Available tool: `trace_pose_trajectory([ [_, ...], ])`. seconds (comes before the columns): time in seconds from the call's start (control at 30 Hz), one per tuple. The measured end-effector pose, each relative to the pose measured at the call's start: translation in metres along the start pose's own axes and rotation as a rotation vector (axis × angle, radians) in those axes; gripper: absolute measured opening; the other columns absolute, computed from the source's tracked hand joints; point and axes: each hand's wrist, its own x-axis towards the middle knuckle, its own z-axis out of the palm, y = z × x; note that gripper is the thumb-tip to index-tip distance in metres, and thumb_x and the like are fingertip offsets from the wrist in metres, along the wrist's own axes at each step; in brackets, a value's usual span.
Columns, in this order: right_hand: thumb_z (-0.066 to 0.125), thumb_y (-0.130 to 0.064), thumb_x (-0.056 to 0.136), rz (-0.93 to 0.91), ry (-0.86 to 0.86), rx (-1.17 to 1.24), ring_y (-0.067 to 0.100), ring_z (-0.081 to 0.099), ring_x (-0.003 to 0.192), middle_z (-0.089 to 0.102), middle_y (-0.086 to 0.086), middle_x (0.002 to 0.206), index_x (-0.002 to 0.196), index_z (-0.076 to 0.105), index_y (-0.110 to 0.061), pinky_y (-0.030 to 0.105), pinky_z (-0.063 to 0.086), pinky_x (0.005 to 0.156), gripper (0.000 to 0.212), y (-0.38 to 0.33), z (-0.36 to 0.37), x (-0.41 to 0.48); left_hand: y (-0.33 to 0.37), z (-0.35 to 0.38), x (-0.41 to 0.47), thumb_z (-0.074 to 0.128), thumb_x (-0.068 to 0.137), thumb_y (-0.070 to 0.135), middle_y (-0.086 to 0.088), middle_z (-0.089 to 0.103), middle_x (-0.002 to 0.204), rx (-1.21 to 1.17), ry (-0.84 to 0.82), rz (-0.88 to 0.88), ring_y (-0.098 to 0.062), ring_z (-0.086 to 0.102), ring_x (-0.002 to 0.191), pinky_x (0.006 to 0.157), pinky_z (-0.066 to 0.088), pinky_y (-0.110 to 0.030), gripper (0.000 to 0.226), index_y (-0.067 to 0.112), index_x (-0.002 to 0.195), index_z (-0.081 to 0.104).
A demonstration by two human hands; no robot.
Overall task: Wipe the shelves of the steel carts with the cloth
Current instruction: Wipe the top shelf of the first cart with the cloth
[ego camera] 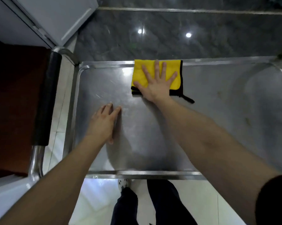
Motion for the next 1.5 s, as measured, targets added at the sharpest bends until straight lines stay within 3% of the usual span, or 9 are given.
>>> trace_pose_trajectory([
  [0.23, 0.027, -0.086, 0.098, -0.029, 0.107, 0.026, 0.042, 0.000, 0.166, 0.010, 0.012, 0.180, 0.168, 0.030, -0.044, 0.084, 0.000, 0.117, 0.081, 0.002, 0.016, -0.018, 0.004, -0.003, -0.003, 0.109, 0.048, 0.040, -0.009, 0.007, 0.180, -0.009, -0.002, -0.001, -0.037, 0.019, 0.163, 0.128, 0.032, -0.048, 0.156, 0.034, 0.172, 0.013],
  [0.5, 0.046, -0.079, 0.100, -0.211, 0.189, 0.084, 0.044, 0.005, 0.165, 0.008, 0.013, 0.180, 0.170, 0.026, -0.039, 0.085, 0.004, 0.118, 0.083, 0.018, 0.055, -0.276, 0.011, -0.015, -0.018, 0.109, 0.049, 0.034, -0.012, 0.022, 0.175, 0.023, -0.011, 0.009, -0.037, 0.028, 0.159, 0.124, 0.037, -0.049, 0.151, 0.029, 0.171, 0.021],
  [0.67, 0.038, -0.083, 0.100, -0.223, 0.108, 0.040, 0.036, -0.001, 0.167, 0.005, 0.005, 0.181, 0.168, 0.027, -0.044, 0.082, 0.004, 0.121, 0.079, 0.021, 0.046, -0.304, 0.058, 0.002, -0.047, 0.069, 0.091, 0.012, -0.019, 0.054, 0.143, -0.116, 0.229, 0.045, -0.043, 0.051, 0.132, 0.108, 0.047, -0.052, 0.058, 0.014, 0.147, 0.054],
  [0.73, 0.038, -0.085, 0.098, -0.204, 0.085, 0.020, 0.032, -0.003, 0.167, 0.005, 0.001, 0.182, 0.167, 0.029, -0.046, 0.079, 0.004, 0.122, 0.079, 0.025, 0.042, -0.301, 0.082, 0.017, -0.054, 0.063, 0.097, 0.013, -0.018, 0.055, 0.142, -0.230, 0.216, 0.087, -0.043, 0.052, 0.131, 0.107, 0.048, -0.053, 0.047, 0.014, 0.144, 0.056],
  [0.9, 0.032, -0.091, 0.094, -0.045, 0.000, -0.056, 0.024, -0.012, 0.167, -0.004, -0.008, 0.181, 0.167, 0.018, -0.053, 0.074, -0.001, 0.125, 0.084, 0.098, 0.017, -0.313, 0.100, 0.046, -0.058, 0.065, 0.088, 0.011, -0.018, 0.035, 0.167, -0.188, 0.062, 0.076, -0.044, 0.038, 0.149, 0.121, 0.041, -0.052, 0.073, 0.014, 0.158, 0.043],
  [1.03, 0.034, -0.094, 0.091, 0.167, -0.081, -0.053, 0.021, -0.017, 0.166, -0.010, -0.012, 0.180, 0.166, 0.009, -0.058, 0.074, -0.003, 0.125, 0.087, 0.210, -0.028, -0.334, 0.105, 0.035, -0.053, 0.083, 0.085, 0.043, -0.021, 0.047, 0.153, -0.157, 0.036, 0.047, -0.046, 0.047, 0.139, 0.116, 0.046, -0.055, 0.077, 0.011, 0.148, 0.051],
  [1.17, 0.034, -0.096, 0.090, 0.226, -0.112, -0.046, 0.022, -0.022, 0.165, -0.017, -0.013, 0.179, 0.165, 0.001, -0.060, 0.076, -0.002, 0.123, 0.090, 0.260, -0.042, -0.343, 0.147, 0.012, -0.045, 0.095, 0.063, 0.068, -0.017, 0.046, 0.148, -0.177, 0.050, 0.050, -0.042, 0.044, 0.140, 0.116, 0.044, -0.055, 0.107, 0.019, 0.148, 0.051],
  [1.3, 0.034, -0.097, 0.089, 0.168, -0.015, -0.057, 0.027, -0.014, 0.166, -0.009, -0.007, 0.181, 0.167, 0.008, -0.056, 0.079, -0.001, 0.122, 0.092, 0.265, -0.027, -0.343, 0.202, -0.010, -0.024, 0.103, 0.053, 0.060, -0.015, 0.027, 0.167, -0.182, 0.043, 0.073, -0.042, 0.030, 0.154, 0.122, 0.038, -0.058, 0.139, 0.028, 0.167, 0.030],
  [1.5, 0.036, -0.098, 0.087, 0.009, 0.065, -0.100, 0.030, -0.006, 0.167, -0.003, -0.006, 0.181, 0.166, 0.017, -0.056, 0.087, 0.007, 0.115, 0.092, 0.329, -0.034, -0.288, 0.219, -0.010, -0.008, 0.110, 0.042, 0.043, -0.016, 0.028, 0.167, -0.196, -0.005, 0.022, -0.044, 0.030, 0.151, 0.117, 0.043, -0.059, 0.149, 0.030, 0.167, 0.030],
])
